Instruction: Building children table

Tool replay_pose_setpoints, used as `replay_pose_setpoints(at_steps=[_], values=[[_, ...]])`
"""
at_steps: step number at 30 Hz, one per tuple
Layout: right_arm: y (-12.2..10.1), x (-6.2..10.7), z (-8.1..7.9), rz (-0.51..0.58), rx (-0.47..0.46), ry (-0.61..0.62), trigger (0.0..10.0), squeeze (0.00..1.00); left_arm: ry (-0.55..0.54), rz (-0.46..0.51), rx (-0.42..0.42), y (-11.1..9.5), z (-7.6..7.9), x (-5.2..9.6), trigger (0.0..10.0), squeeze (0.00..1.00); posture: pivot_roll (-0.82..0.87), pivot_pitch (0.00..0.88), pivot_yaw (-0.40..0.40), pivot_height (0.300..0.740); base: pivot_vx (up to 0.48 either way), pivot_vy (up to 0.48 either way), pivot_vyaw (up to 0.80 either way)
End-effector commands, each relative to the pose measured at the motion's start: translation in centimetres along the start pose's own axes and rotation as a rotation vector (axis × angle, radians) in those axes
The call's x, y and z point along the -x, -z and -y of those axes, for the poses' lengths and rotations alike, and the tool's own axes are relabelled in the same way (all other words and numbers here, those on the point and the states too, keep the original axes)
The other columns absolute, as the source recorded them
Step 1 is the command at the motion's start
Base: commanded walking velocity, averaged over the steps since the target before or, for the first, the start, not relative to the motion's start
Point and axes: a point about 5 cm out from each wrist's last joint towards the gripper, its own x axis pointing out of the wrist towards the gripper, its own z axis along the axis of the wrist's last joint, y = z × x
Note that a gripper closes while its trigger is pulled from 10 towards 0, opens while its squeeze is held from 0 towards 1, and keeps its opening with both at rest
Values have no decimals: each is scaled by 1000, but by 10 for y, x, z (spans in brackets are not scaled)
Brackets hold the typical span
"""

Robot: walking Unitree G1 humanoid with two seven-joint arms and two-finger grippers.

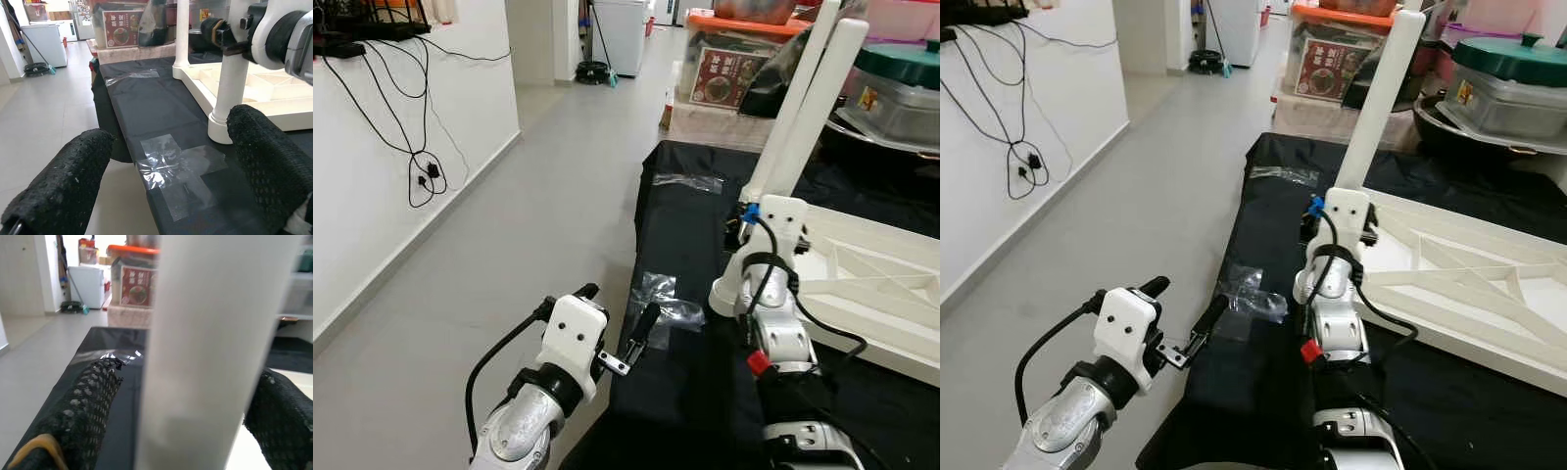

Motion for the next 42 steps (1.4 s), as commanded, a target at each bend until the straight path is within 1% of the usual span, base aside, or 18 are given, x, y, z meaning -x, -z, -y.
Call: replay_pose_setpoints(at_steps=[1,4,11,14,20,21,22,23,27,32,34,36,37,38,39,40,41,42], values=[[8,5,-4,-43,-8,-39,10000,0,9,-7,6,2,2,-1,10000,0,107,0,-87,740,0,0,0],[13,10,-8,-72,-16,-66,10000,0,8,-6,6,2,2,-1,10000,0,105,0,-87,740,0,0,0],[33,16,-11,-186,25,-17,10000,0,10,-6,7,2,2,-2,10000,0,111,0,-90,740,0,0,0],[34,11,-16,-212,-4,-9,10000,0,6,-4,6,1,1,-2,10000,0,112,0,-91,740,0,0,0],[31,2,-17,-215,-11,11,10000,0,5,-4,3,1,1,-2,10000,0,115,0,-95,740,0,0,0],[30,0,-16,-214,-18,22,9765,0,4,-3,2,1,1,-2,10000,0,113,0,-94,740,0,0,0],[28,-2,-16,-214,-21,27,3059,0,3,-3,3,1,1,-2,10000,0,113,0,-94,740,0,0,0],[27,-3,-16,-209,-23,32,0,0,2,-3,2,1,0,-2,10000,0,113,0,-94,740,0,0,0],[23,-3,-16,-203,-37,22,0,0,0,-4,1,1,0,-2,10000,0,115,0,-94,740,0,0,0],[24,0,-21,-213,-78,-92,0,0,0,-5,2,1,0,-2,10000,0,107,2,-89,740,0,0,0],[26,4,-23,-238,-163,-254,0,0,1,-6,5,2,0,-2,10000,0,97,6,-83,740,0,0,0],[26,4,-23,-238,-163,-254,0,0,1,-6,5,2,0,-2,10000,0,97,6,-83,740,0,0,0],[26,6,-23,-246,-198,-320,0,0,2,-6,6,2,0,-2,10000,0,97,6,-83,740,0,0,0],[26,6,-23,-246,-198,-320,0,0,2,-6,6,2,0,-2,10000,0,97,6,-83,740,0,0,0],[27,8,-18,-256,-229,-431,0,0,3,-7,6,2,0,-2,10000,0,94,6,-79,740,0,0,0],[27,8,-18,-256,-229,-431,0,0,3,-7,6,2,0,-2,10000,0,94,6,-79,740,0,0,0],[30,9,-9,-278,-247,-528,0,0,4,-7,6,2,0,-2,10000,0,92,7,-76,740,0,0,0],[30,9,-9,-278,-247,-528,0,0,4,-7,6,2,0,-2,10000,0,92,7,-76,740,0,0,0]])
